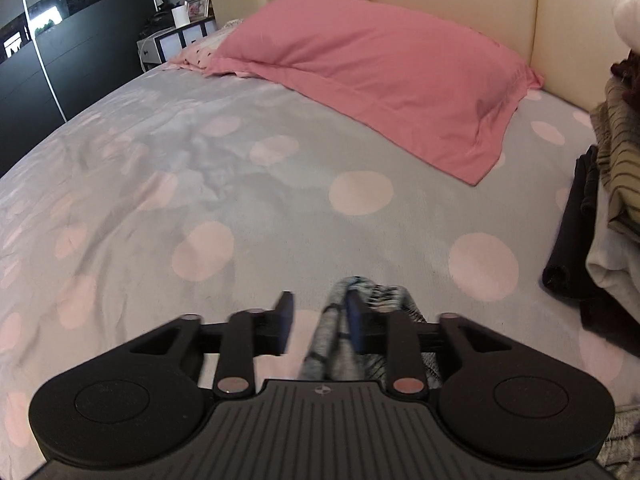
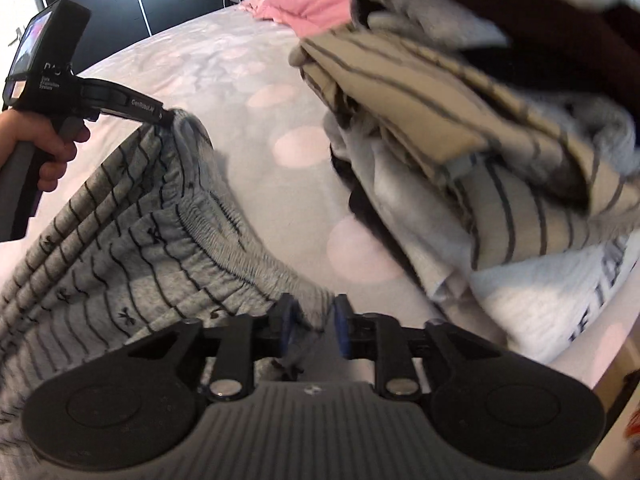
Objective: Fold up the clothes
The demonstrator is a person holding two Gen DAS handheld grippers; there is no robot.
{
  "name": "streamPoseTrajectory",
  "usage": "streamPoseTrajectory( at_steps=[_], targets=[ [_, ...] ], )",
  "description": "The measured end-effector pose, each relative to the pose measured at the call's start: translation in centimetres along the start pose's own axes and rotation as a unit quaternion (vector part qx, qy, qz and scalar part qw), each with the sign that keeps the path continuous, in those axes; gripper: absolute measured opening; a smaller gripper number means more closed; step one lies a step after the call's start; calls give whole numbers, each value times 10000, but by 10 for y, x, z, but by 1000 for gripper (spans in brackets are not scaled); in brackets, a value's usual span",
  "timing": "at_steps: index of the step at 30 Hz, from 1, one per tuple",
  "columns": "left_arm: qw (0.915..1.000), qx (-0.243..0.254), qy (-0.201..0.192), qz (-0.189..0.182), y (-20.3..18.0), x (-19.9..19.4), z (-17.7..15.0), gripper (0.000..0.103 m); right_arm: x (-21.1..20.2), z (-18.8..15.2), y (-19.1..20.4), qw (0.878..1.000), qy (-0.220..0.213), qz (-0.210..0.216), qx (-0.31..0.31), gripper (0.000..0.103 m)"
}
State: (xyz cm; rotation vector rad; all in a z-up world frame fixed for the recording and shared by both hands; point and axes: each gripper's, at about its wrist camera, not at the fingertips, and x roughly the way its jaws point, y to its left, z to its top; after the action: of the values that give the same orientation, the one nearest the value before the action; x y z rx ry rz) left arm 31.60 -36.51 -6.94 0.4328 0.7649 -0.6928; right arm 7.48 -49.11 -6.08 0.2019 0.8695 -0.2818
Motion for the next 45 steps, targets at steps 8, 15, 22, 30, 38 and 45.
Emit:
streamPoseTrajectory(
  at_steps=[8,15,22,30,38,45],
  targets=[
    [9997,-44,64,-237,35,-47,-20,53,2,6,19,9979,-199,577,-220,44],
    [9987,-56,489,-139,66,-82,-77,57,31,-6,36,9941,820,694,143,3],
    [9937,-502,930,-361,91,-124,-134,57,5,-4,31,9945,509,859,315,2],
    [9900,-712,1216,-88,91,-133,-166,3,-30,-11,14,9953,251,796,482,2],
    [9874,-1201,498,900,124,-165,-120,1,-45,-26,0,9971,421,473,427,1],
    [9819,-1392,-250,1262,144,-178,-60,1,-27,-32,-2,9956,897,155,228,1]
  ],
)
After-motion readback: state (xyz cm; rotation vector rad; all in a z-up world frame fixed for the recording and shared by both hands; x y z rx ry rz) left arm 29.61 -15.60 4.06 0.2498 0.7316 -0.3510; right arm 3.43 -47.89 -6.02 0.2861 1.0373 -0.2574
